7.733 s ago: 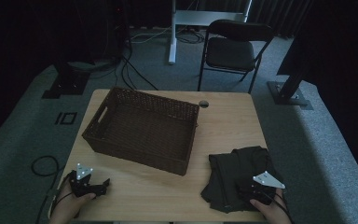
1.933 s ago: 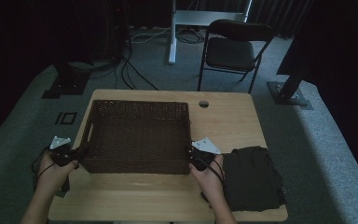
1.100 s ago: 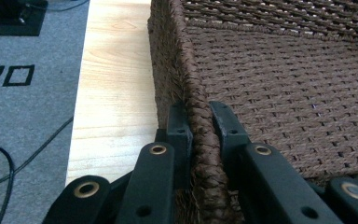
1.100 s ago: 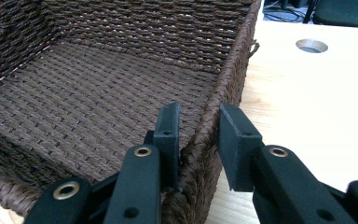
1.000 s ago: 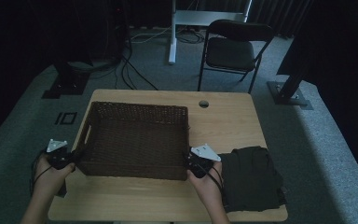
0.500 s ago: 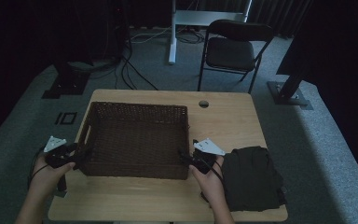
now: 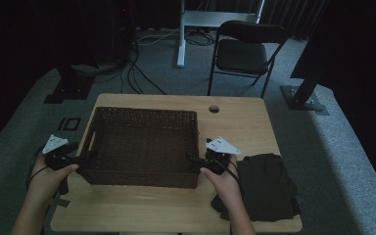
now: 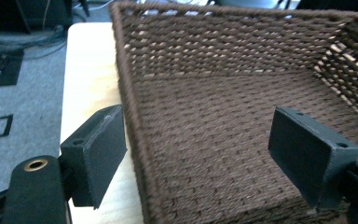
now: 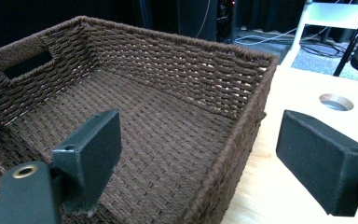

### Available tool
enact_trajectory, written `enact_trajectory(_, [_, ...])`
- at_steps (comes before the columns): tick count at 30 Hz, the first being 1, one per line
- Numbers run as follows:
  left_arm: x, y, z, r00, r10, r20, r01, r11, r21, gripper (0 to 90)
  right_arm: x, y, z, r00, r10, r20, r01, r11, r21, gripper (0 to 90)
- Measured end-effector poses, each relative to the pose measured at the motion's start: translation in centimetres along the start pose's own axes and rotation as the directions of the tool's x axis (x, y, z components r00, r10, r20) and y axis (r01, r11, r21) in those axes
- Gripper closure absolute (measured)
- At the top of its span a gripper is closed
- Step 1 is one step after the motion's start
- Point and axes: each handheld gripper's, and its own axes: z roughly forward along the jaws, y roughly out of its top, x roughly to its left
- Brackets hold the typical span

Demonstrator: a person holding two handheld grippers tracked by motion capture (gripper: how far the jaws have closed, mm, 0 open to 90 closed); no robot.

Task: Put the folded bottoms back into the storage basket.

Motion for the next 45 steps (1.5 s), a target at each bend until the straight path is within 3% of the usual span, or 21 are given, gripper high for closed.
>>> enact_trajectory(8, [-1.4,0.9,0.0,0.9980,0.001,0.063,0.001,0.9997,-0.026,19.9,-0.9,0.9,-0.8,0.9993,0.032,0.019,-0.031,0.998,-0.048,13.3])
enact_trajectory(13, [-2.1,1.1,0.3,0.9961,0.004,0.088,-0.003,0.9998,-0.020,20.0,-1.4,0.9,-1.2,0.9991,0.015,0.039,-0.013,0.999,-0.044,13.4])
enact_trajectory(15, [-2.5,1.1,0.5,0.9951,0.011,0.098,-0.010,0.9998,-0.018,19.9,-1.6,0.9,-1.4,0.9993,0.023,0.031,-0.021,0.999,-0.050,13.5])
enact_trajectory(18, [-3.2,1.2,0.8,0.9933,0.019,0.114,-0.017,0.9996,-0.021,19.9,-2.1,0.9,-1.8,0.9988,-0.002,0.049,0.004,0.999,-0.045,13.9])
enact_trajectory(24, [-5.0,1.6,1.4,0.9872,0.067,0.145,-0.063,0.9974,-0.036,20.0,-3.4,0.5,-2.8,0.9969,0.002,0.079,0.002,0.999,-0.051,13.8])
enact_trajectory(30, [-6.3,1.9,1.9,0.9822,0.077,0.171,-0.069,0.9963,-0.050,20.0,-4.3,0.2,-3.5,0.9955,-0.004,0.094,0.009,0.999,-0.047,13.9])
enact_trajectory(35, [-7.7,2.1,2.4,0.9757,0.096,0.197,-0.088,0.9948,-0.053,20.0,-4.9,-0.2,-3.9,0.9953,-0.003,0.097,0.007,0.999,-0.044,13.9])
enact_trajectory(45, [-11.1,2.3,3.4,0.9534,0.156,0.258,-0.148,0.9877,-0.050,19.9,-6.2,-1.0,-5.0,0.9947,0.006,0.103,-0.002,0.999,-0.037,13.9])
